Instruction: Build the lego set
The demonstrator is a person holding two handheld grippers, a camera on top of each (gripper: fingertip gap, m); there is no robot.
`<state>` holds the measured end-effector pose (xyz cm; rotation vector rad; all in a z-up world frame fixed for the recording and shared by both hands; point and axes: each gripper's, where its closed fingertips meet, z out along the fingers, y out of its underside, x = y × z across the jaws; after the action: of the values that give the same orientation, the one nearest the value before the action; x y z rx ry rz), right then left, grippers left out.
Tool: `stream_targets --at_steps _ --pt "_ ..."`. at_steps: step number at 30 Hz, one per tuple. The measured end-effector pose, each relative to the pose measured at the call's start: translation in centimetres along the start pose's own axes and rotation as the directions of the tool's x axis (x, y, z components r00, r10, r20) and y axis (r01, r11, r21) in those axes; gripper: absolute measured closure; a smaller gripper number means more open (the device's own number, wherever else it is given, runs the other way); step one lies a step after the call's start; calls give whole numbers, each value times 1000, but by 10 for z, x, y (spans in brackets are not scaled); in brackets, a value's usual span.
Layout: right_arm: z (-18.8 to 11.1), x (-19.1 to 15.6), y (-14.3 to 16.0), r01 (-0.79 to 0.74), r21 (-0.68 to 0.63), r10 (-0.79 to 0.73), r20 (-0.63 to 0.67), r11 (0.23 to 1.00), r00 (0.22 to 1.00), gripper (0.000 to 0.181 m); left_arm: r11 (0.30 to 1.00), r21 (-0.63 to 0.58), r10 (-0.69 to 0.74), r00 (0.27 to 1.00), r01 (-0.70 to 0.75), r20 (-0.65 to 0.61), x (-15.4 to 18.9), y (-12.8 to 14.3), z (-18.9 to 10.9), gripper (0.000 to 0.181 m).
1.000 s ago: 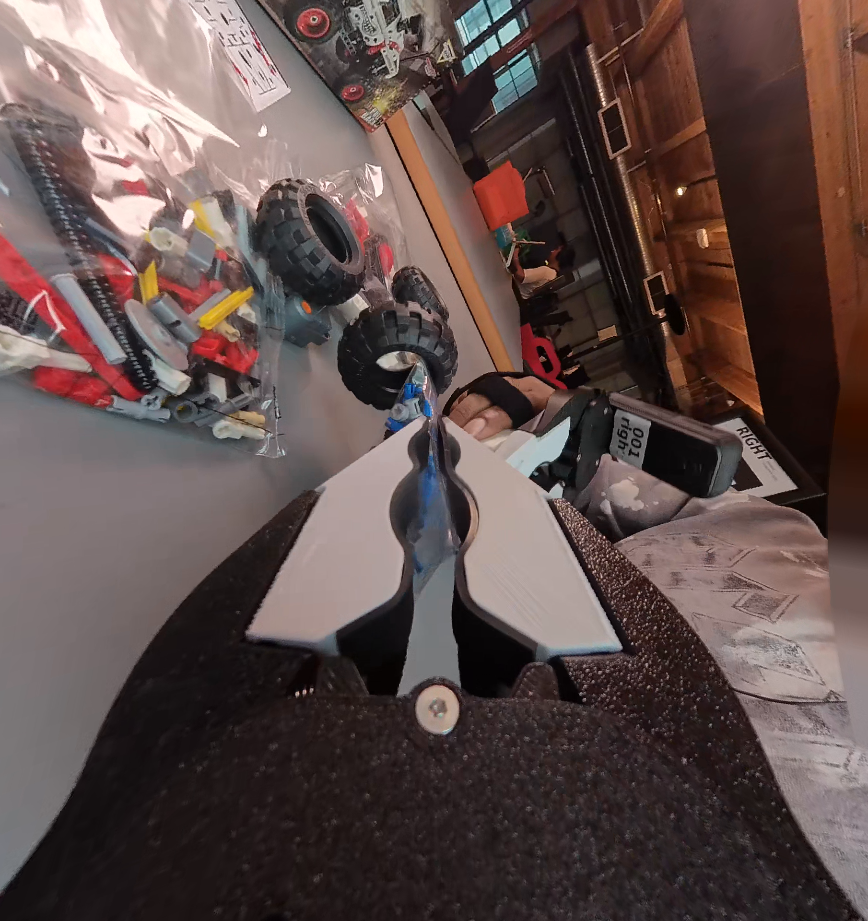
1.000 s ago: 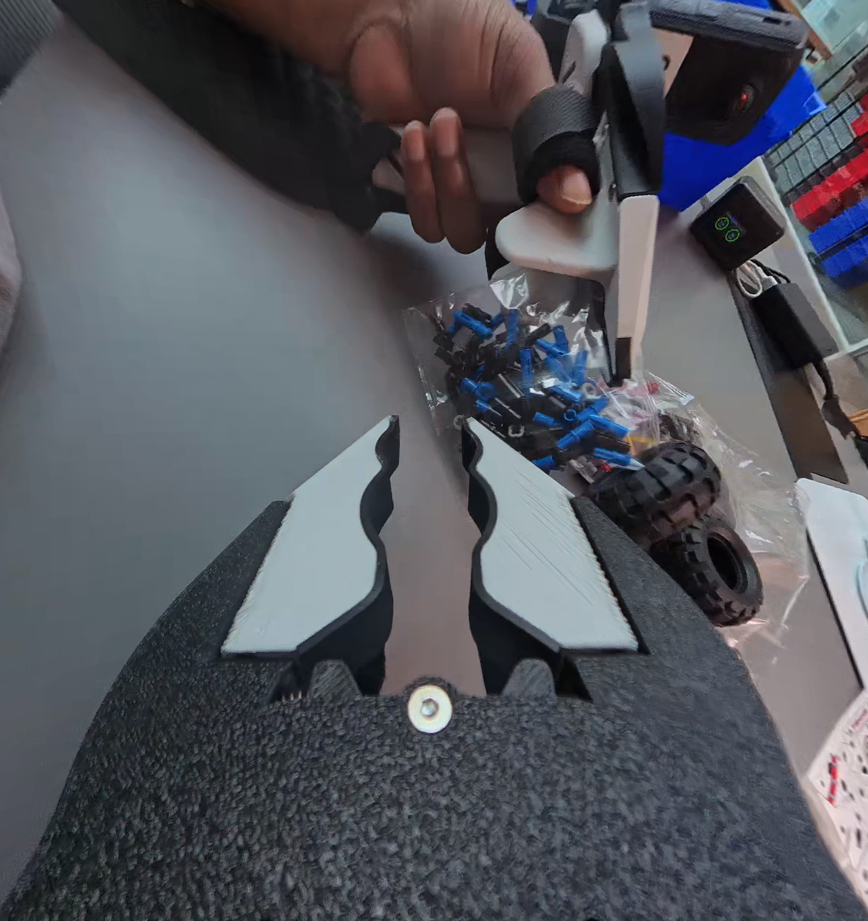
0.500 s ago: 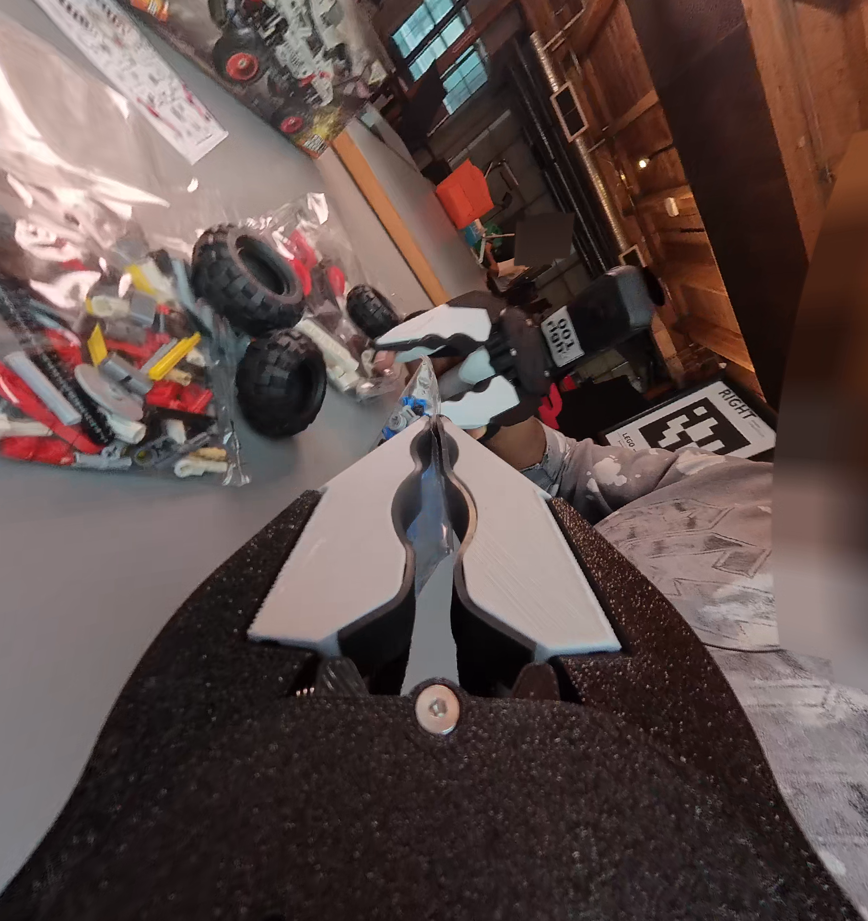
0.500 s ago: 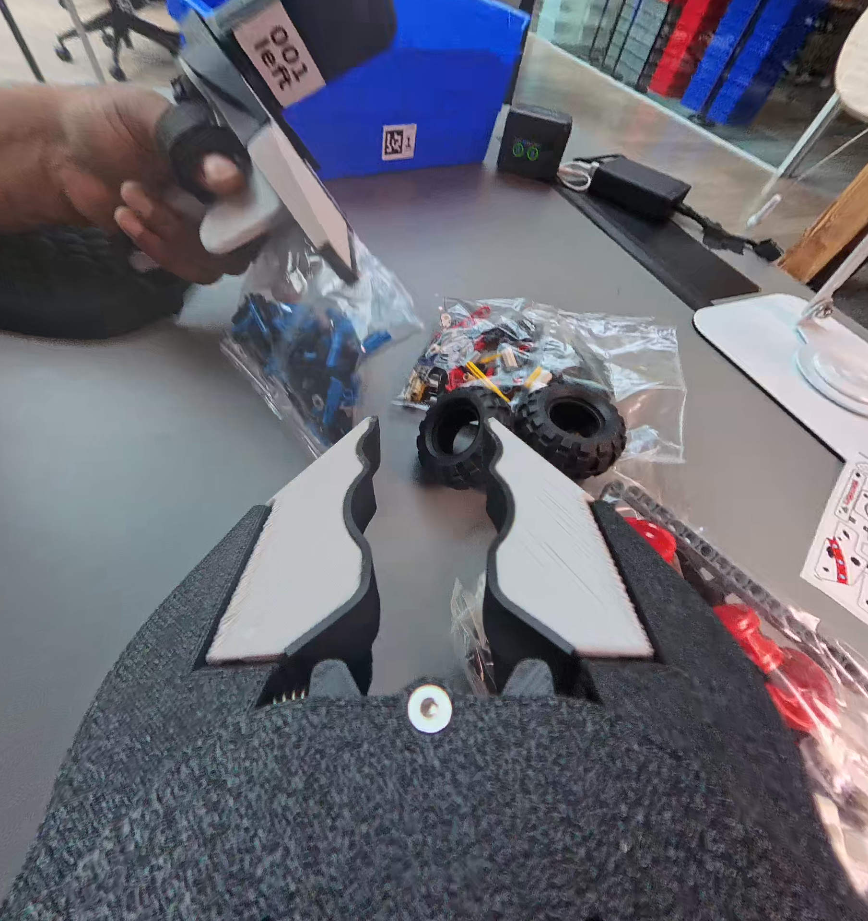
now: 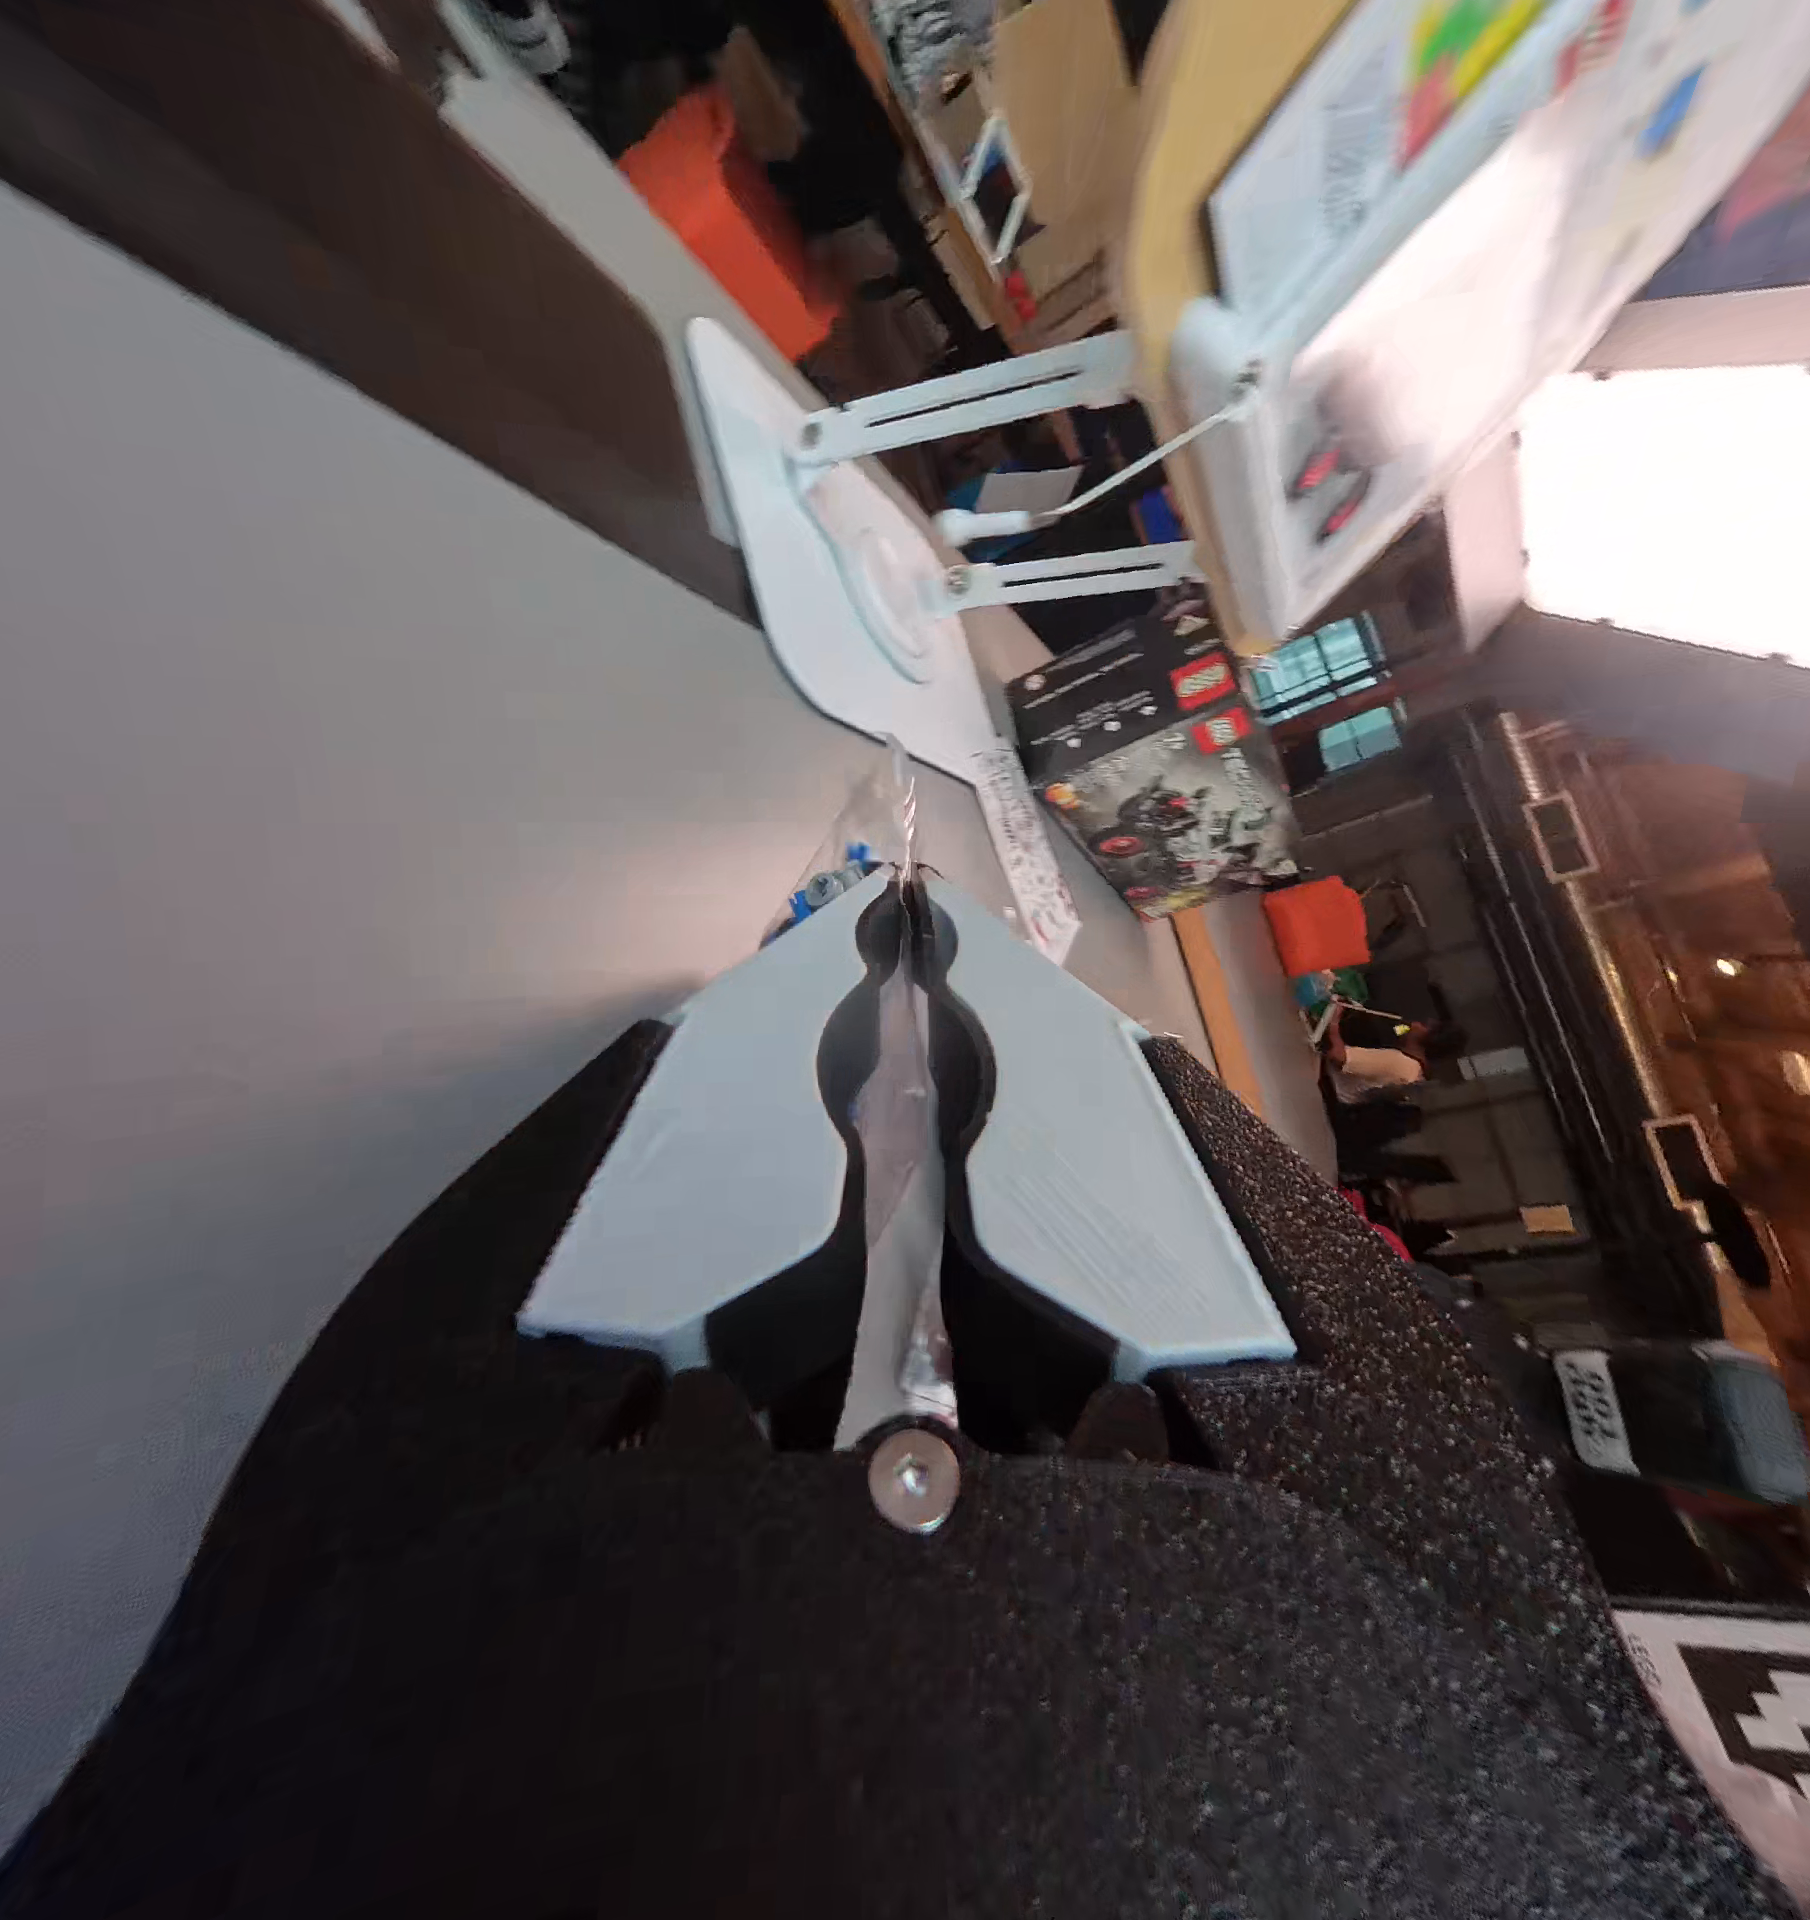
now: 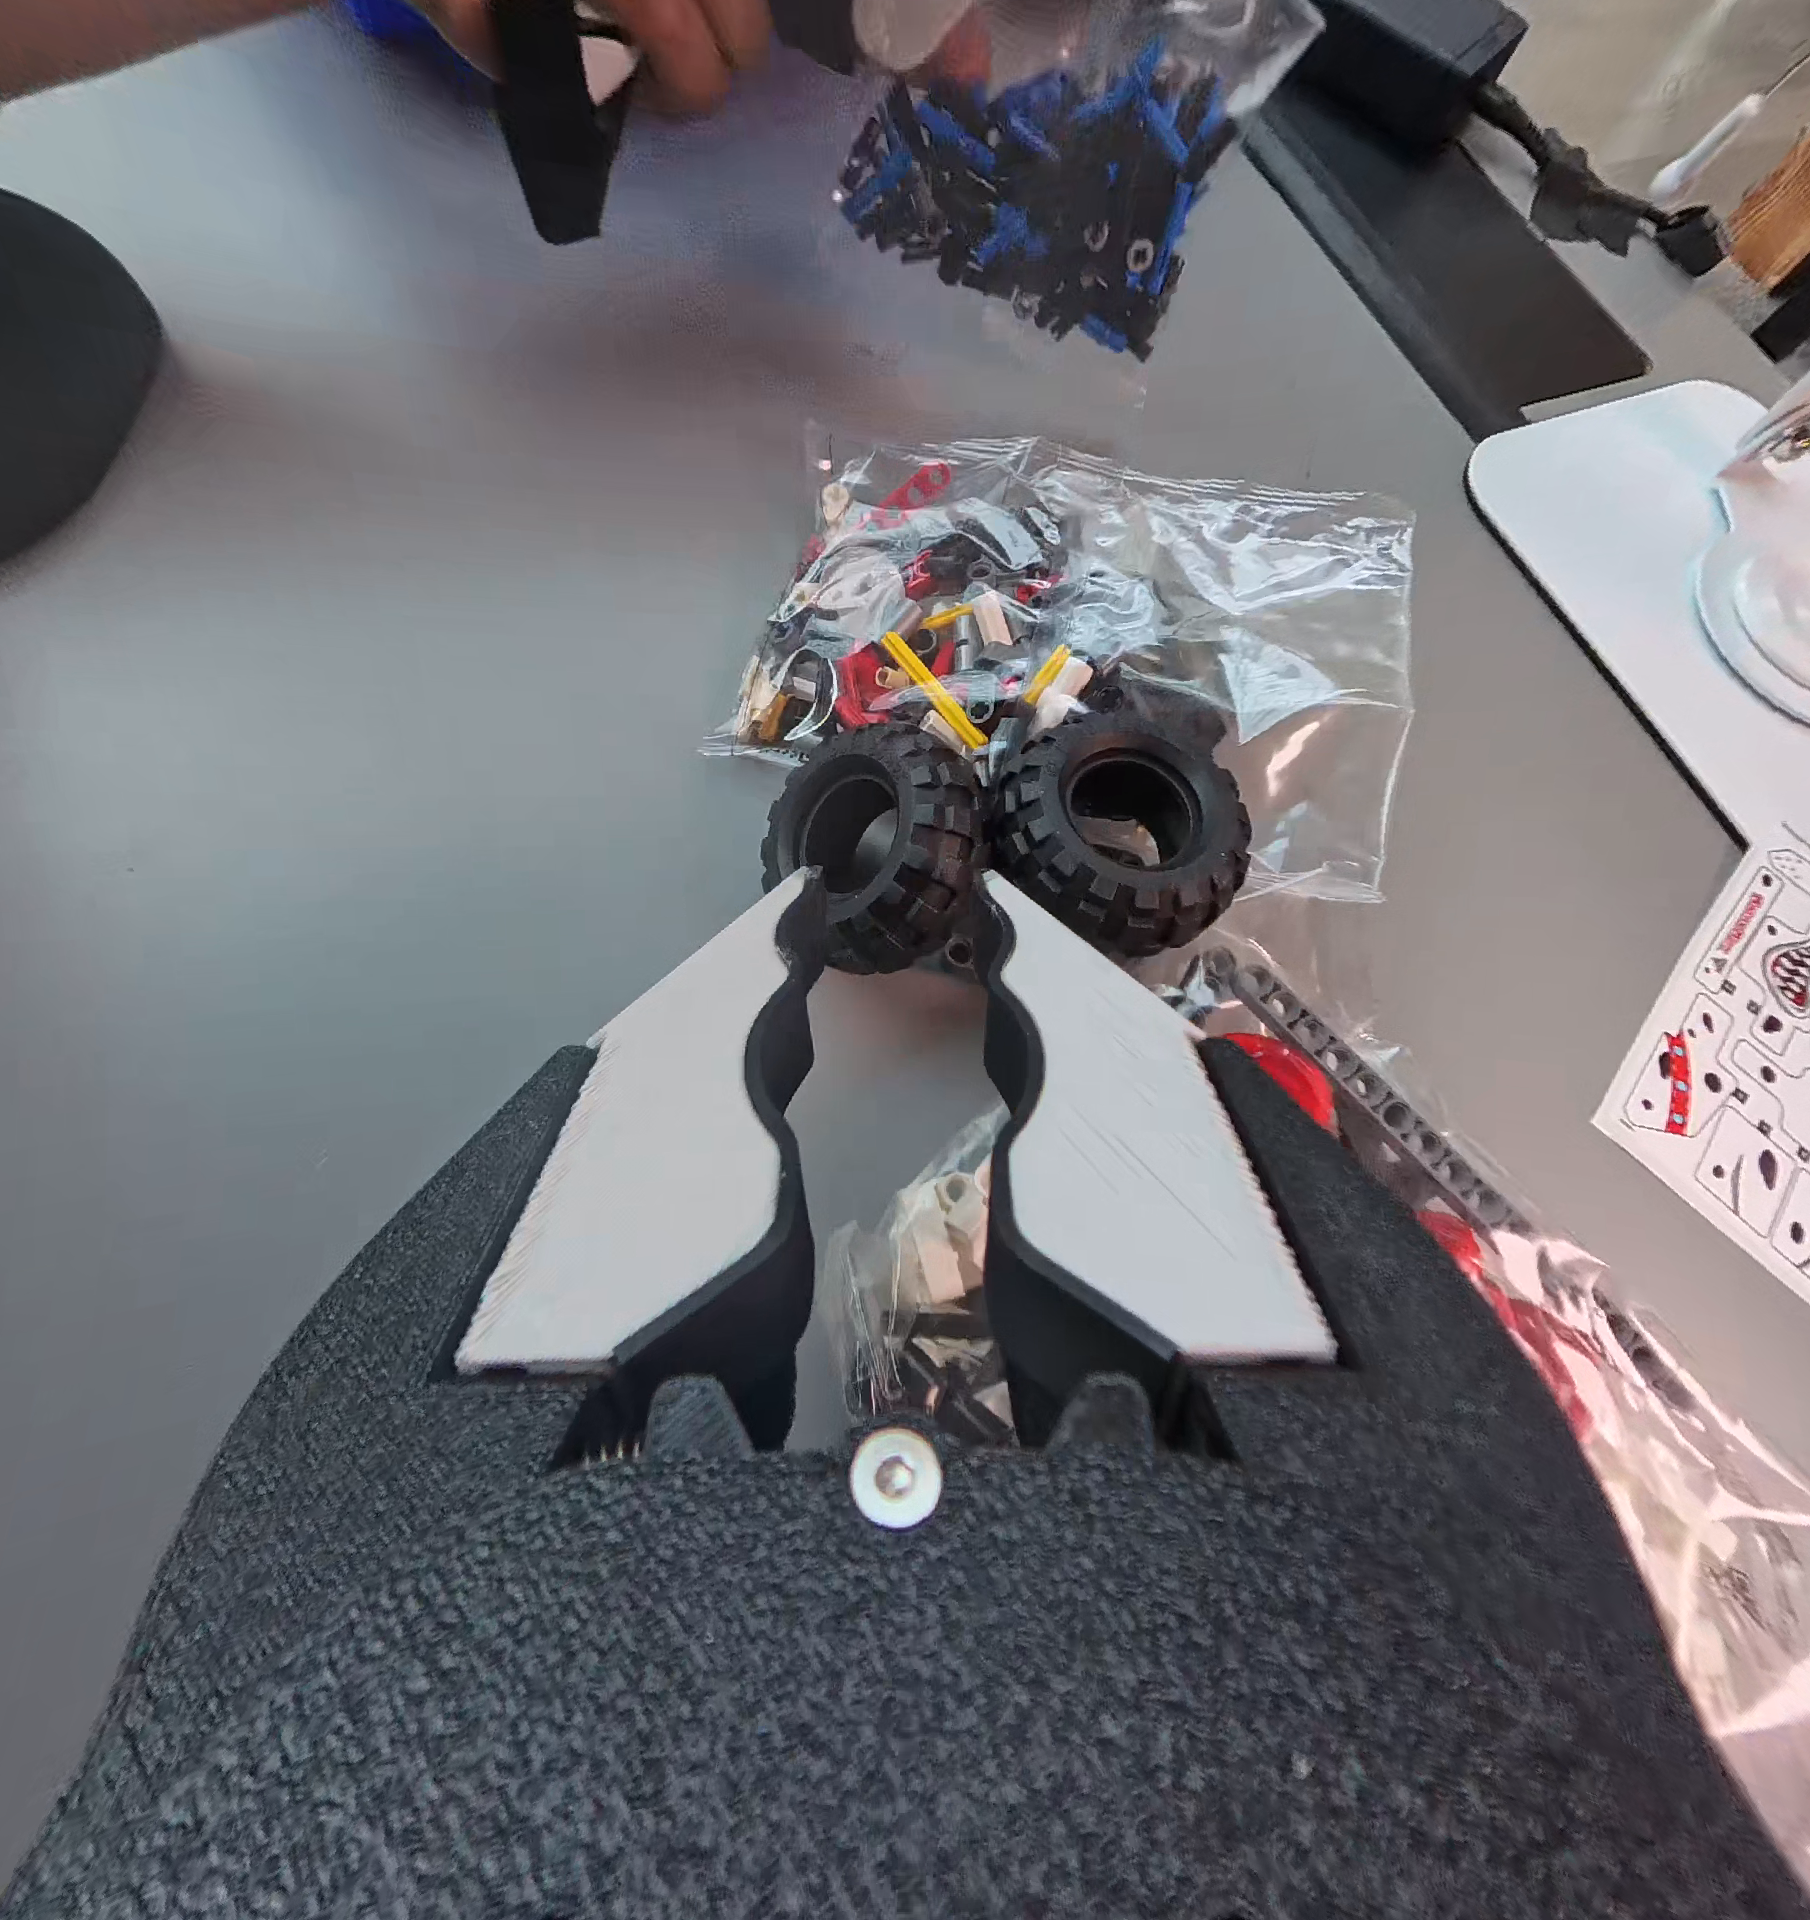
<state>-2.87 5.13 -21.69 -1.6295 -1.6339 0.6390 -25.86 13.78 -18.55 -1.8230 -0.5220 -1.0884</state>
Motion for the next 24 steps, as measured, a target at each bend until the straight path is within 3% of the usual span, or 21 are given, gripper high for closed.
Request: stream_targets --at_steps 2,4,6,9,11,13,15,17,20,22,24 --pt "8 -3 -1 6 -43 -6 12 999 1000 154 999 -28 -24 994 27 107 -38 0 5 180" --pt "15 0 -1 29 -71 -31 -25 997 999 153 998 -63 -6 991 15 136 -46 0 2 159" --pt "20 3 2 50 -107 -56 -53 993 997 155 987 -94 150 968 -133 200 -45 -1 -5 144" --pt "25 8 3 101 -125 -112 -83 987 990 163 908 -146 419 851 -393 315 -36 -4 -15 117" --pt "23 5 -1 110 -110 -117 -58 988 991 165 818 -145 567 742 -556 357 -19 -11 -19 110" --pt "11 -1 -13 63 -48 -62 24 997 998 166 734 -131 659 653 -666 372 0 -17 -22 106" --pt "-12 7 -35 -62 46 57 114 997 992 166 690 -123 704 622 -713 345 17 -14 -21 104" --pt "-39 45 -57 -142 131 133 76 981 988 166 677 -124 725 629 -725 282 29 -3 -16 106" --pt "-61 117 -73 -150 153 164 -83 977 983 166 673 -191 739 657 -714 149 36 29 2 105" --pt "-53 162 -67 -178 105 194 -163 978 967 166 676 -271 721 690 -685 53 37 60 14 98" --pt "-32 200 -53 -257 62 265 -192 964 945 166 706 -365 637 770 -606 -46 37 94 24 90"
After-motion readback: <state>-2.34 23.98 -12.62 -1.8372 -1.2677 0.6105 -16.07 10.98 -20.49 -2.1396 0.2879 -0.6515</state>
